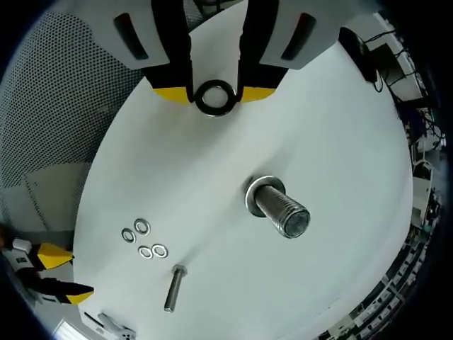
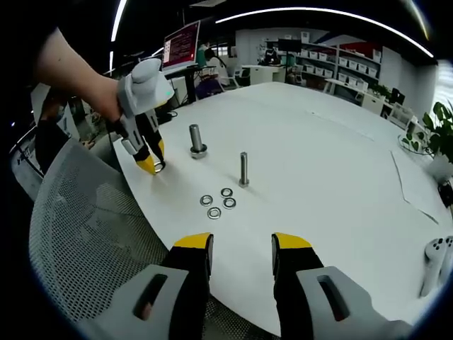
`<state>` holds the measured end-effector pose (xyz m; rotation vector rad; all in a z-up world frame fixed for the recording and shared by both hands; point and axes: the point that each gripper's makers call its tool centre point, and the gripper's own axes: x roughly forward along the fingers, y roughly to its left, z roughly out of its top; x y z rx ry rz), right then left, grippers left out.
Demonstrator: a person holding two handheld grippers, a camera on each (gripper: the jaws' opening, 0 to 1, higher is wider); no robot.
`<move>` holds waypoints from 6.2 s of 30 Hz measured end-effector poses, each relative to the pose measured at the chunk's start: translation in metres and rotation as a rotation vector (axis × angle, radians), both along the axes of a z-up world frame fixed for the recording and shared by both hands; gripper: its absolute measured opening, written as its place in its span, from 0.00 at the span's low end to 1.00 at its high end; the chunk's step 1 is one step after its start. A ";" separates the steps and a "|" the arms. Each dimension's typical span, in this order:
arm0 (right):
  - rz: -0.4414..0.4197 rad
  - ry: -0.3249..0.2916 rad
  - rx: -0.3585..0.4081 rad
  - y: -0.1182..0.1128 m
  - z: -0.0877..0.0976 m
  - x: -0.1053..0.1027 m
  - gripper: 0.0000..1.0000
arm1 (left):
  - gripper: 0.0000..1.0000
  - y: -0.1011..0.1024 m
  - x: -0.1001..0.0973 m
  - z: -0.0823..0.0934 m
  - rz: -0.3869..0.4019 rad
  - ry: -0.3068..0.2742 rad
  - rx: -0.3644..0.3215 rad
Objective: Place the washer onto the threaded stud by aligning its center hole with the stud, sliding it down to the base, and recovering from edge contact or off-axis alignment until the washer reaches the visible bottom stop.
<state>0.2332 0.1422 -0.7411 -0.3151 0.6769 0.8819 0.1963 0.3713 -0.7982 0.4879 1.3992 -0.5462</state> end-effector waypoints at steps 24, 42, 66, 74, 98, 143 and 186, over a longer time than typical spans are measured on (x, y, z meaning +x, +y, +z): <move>-0.001 -0.003 -0.001 -0.001 0.001 0.000 0.36 | 0.19 0.001 -0.001 0.001 0.002 -0.022 -0.024; 0.008 0.002 -0.010 0.000 -0.001 -0.001 0.36 | 0.19 0.015 0.010 0.025 0.042 -0.090 -0.070; 0.002 0.004 -0.013 -0.001 -0.002 0.000 0.35 | 0.19 0.001 0.079 0.076 0.095 -0.216 -0.137; -0.001 0.002 -0.011 -0.001 -0.002 0.000 0.35 | 0.19 -0.004 0.086 0.075 0.086 -0.204 -0.138; -0.004 0.003 -0.019 -0.002 -0.002 0.000 0.35 | 0.19 -0.026 0.102 0.063 -0.060 -0.153 -0.080; -0.017 0.001 -0.031 -0.005 -0.005 0.003 0.35 | 0.19 -0.028 0.103 0.024 -0.169 -0.038 0.018; 0.062 0.060 -0.052 0.003 -0.014 -0.013 0.35 | 0.26 -0.016 0.057 0.088 0.214 -0.424 -0.247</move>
